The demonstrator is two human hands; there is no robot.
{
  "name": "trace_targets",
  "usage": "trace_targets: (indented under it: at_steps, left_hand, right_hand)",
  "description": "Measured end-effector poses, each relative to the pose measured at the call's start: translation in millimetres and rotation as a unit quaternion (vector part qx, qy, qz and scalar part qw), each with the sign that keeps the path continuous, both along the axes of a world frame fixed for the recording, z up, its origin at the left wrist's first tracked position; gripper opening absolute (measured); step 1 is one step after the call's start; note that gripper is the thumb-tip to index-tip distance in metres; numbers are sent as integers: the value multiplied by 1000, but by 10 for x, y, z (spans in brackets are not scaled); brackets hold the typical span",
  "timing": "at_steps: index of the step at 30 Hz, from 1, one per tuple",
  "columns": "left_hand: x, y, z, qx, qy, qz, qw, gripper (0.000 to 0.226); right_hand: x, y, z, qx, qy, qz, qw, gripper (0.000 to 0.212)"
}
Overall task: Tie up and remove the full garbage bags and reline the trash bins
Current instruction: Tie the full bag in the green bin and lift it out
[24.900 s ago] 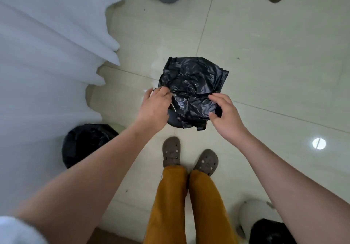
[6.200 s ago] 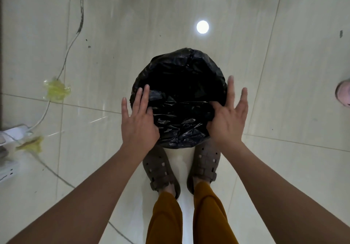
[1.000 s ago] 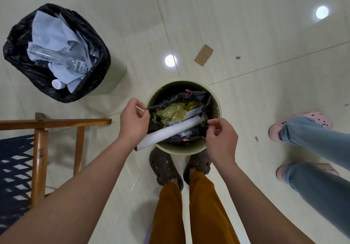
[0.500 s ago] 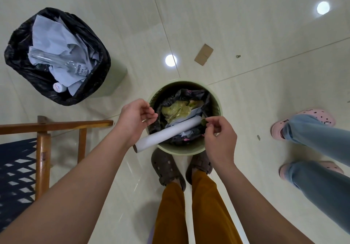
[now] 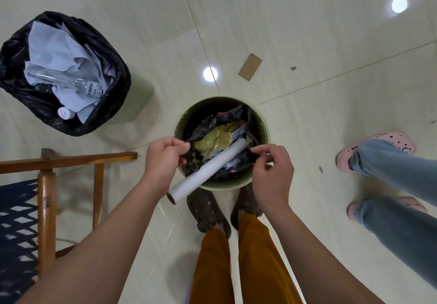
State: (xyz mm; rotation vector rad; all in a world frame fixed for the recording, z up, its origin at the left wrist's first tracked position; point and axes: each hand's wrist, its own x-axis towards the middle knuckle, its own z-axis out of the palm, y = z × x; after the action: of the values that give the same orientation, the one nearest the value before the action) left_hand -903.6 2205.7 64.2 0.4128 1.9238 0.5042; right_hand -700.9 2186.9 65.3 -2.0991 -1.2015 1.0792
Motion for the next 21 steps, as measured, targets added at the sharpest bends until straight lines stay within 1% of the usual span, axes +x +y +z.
trace_targets:
  at_steps: [1, 2, 3, 6, 10, 12, 13, 15, 17, 19, 21]
  left_hand:
    - [13, -71, 23, -6, -36, 15, 999, 26]
    - [28, -136, 46, -9, -54, 25, 998, 26]
    - [40, -184, 59, -11, -54, 32, 998, 26]
    - [70, -214, 53, 0, 7, 27, 1000, 22]
    - [54, 101, -37, 81, 113, 49, 989, 10]
    - [27, 353, -125, 97, 170, 10, 981, 8]
    - [9, 475, -181, 97, 190, -20, 977, 10]
    - [-39, 689, -314, 89, 204, -80, 972, 16]
    - [-79, 839, -424, 66, 213, -145, 964, 17]
    - [-86, 914, -487, 54, 250, -214, 943, 15]
    - [-50, 915, -487, 68, 293, -252, 920, 18]
  right_hand:
    - [7, 0, 6, 13, -2, 2, 1000, 32]
    - [4, 3, 11, 25, -2, 4, 1000, 32]
    - [-9, 12, 14, 35, 1, 5, 999, 31]
    - [-82, 63, -4, 32, 26, 17, 999, 29]
    - [-173, 186, -54, 5, 49, 53, 997, 27]
    - [-195, 247, -72, 6, 56, 61, 997, 29]
    - [-199, 272, -78, 7, 58, 64, 996, 29]
    - [-192, 321, -91, 13, 56, 70, 996, 30]
    - [-159, 362, -105, 17, 54, 77, 995, 30]
    - [-121, 387, -113, 14, 48, 71, 996, 27]
    - [-93, 366, -124, 10, 16, 45, 999, 24]
